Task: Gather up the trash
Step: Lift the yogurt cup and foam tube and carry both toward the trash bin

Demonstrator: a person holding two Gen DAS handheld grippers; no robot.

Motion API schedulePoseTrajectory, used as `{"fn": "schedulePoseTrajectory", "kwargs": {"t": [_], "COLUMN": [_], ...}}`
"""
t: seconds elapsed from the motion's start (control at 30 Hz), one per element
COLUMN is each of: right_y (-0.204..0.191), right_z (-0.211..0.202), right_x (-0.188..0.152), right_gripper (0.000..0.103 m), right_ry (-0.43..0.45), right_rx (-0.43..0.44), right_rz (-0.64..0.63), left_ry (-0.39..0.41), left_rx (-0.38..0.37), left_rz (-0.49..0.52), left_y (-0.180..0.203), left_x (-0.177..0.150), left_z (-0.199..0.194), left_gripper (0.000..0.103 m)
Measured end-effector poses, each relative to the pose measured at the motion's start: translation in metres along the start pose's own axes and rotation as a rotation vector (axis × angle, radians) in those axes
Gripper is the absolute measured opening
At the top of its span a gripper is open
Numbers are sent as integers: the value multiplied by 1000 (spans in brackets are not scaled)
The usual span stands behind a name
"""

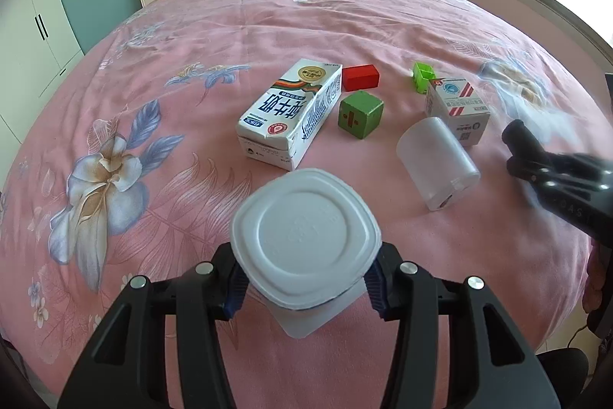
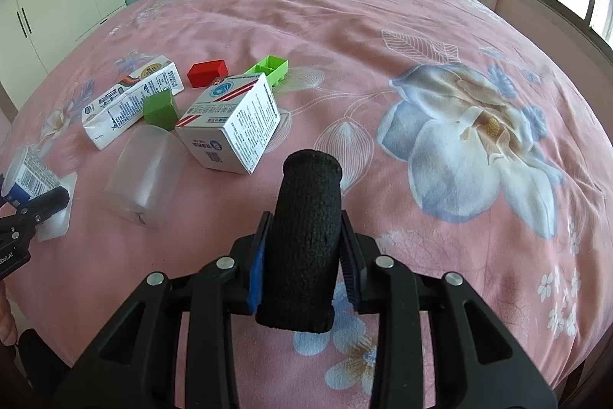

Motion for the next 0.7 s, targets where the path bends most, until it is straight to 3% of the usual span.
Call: {"fn": "schedulePoseTrajectory", "kwargs": {"t": [0.7], "right_y": [-19], "right_z": [-105], "right_x": [-54], "right_gripper": [34], "right_ry": [100], "right_rx": [4], "right_rz": [-77], "left_ry": [13], "left_rx": [27], "left_rz": [82], "left_y": [-6], "left_x": [-57], "left_z": [-62], "left_gripper": [53]}}
Point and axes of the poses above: each gripper's, at about its wrist camera, not at the fingertips, and z roughly the way its jaws point, y to its right, x to its top, the point moved 3 cm from there along z, roughly the way its jaws point, and after that the axes turned 2 degrees about -x, right-handed, at the moved point
